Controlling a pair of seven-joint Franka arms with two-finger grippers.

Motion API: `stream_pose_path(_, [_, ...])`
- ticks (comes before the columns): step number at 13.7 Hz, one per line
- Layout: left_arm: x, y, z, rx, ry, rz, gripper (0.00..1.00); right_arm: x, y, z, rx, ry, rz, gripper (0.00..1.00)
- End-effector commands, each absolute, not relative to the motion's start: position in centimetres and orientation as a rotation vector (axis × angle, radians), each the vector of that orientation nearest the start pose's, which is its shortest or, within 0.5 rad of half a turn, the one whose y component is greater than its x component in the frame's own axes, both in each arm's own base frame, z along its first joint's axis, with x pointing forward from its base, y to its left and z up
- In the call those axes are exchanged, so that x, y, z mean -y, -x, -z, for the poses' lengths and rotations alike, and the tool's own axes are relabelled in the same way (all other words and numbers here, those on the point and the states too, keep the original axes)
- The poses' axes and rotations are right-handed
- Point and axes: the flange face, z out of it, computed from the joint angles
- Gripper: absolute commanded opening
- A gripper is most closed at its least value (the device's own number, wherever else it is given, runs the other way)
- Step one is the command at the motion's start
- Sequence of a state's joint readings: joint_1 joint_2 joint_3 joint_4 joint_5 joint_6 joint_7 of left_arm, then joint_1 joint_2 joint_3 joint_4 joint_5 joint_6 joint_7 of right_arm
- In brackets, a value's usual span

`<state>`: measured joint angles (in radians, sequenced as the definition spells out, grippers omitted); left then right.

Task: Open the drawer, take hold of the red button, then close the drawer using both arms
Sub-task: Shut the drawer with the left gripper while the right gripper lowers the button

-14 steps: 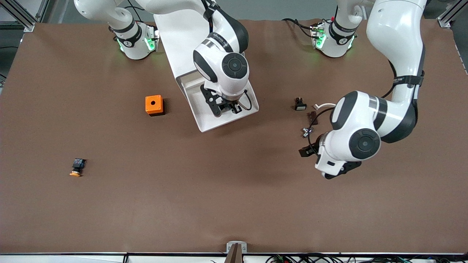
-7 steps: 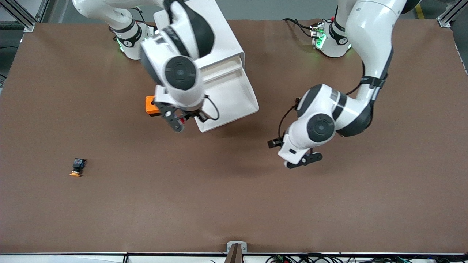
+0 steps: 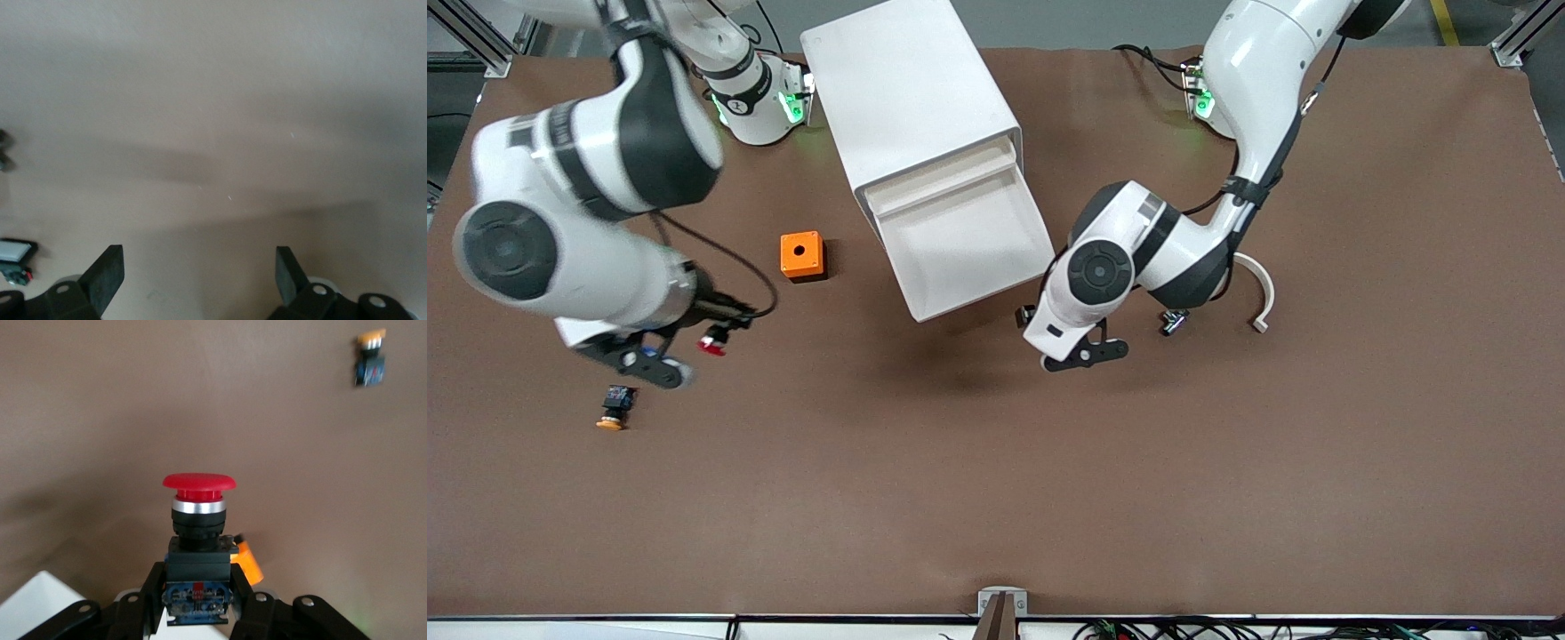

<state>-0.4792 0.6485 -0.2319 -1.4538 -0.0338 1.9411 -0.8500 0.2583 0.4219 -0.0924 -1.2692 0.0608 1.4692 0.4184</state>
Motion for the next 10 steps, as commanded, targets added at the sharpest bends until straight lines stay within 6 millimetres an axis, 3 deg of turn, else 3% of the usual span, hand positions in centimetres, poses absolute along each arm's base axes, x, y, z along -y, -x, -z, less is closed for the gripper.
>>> stream_pose_path(1, [45.8, -53.0, -30.0, 0.296, 3.132, -0.354, 1.0, -7.0, -65.9, -47.8, -0.107, 3.163, -0.267, 0.32])
stream_pose_path(4, [48.6, -50.7, -30.0, 0.306, 3.132, -0.341, 1.0, -2.1, -67.3, -45.7, 0.026, 3.243, -0.173, 0.32])
stream_pose_path(8, [51.2, -48.1, -29.9, 0.335, 3.115, -0.345, 1.0, 4.1, -68.9, -40.1, 0.113, 3.232, -0.216, 0.32])
stream_pose_path(10, [53.0, -46.0, -29.6, 0.33, 3.104, -0.35, 1.0, 5.5, -68.9, -37.2, 0.135, 3.226, -0.234, 0.32])
